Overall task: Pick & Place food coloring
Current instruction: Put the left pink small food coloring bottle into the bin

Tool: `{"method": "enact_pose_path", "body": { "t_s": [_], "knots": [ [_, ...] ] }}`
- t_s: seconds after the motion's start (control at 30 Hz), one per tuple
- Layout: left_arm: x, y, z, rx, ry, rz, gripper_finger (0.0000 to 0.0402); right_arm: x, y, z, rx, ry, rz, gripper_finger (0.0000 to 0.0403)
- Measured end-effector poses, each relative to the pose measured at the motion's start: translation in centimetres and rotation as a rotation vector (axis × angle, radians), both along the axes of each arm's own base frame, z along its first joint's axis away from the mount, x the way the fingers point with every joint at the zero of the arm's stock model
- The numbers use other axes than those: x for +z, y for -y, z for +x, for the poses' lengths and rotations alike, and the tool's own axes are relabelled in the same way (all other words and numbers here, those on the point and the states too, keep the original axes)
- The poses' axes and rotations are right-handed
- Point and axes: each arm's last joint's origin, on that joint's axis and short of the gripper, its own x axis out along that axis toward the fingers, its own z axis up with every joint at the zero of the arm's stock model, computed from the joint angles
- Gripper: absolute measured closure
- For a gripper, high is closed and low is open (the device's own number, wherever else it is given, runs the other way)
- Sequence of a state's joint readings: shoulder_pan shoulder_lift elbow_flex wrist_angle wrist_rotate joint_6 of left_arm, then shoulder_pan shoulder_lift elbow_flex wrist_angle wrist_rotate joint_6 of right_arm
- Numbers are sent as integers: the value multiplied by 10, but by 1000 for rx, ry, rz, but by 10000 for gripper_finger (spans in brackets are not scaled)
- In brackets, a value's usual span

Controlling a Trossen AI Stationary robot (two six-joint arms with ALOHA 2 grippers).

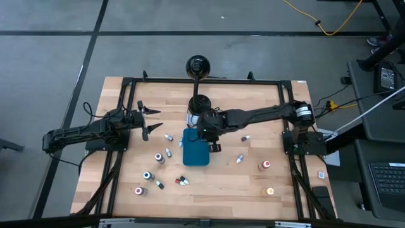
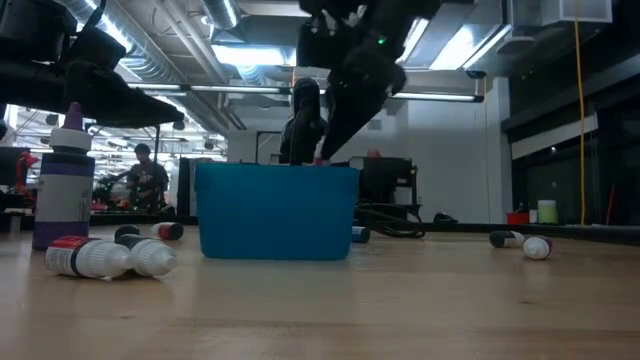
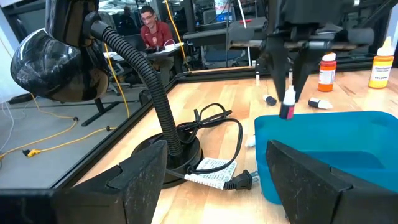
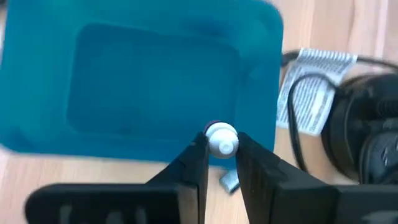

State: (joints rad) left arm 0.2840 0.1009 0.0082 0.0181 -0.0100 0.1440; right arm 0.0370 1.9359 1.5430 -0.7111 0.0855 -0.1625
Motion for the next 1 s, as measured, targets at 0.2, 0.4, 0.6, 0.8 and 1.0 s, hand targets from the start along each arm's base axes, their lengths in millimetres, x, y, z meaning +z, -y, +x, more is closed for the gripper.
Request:
{"method": "enact_pose_path", "body": {
  "t_s": [0.2,0.4,0.6,0.8,1.0],
  "knots": [
    [0,0,0,0,0,0,132,-10,5,16,18,-6,15,331],
    [0,0,0,0,0,0,132,-27,4,22,25,-45,21,331],
    [0,0,0,0,0,0,132,-40,4,27,29,-60,19,330],
    [0,0,0,0,0,0,132,-41,4,28,28,-56,19,330],
    [0,0,0,0,0,0,132,-41,-8,27,38,-58,34,330]
  ]
}}
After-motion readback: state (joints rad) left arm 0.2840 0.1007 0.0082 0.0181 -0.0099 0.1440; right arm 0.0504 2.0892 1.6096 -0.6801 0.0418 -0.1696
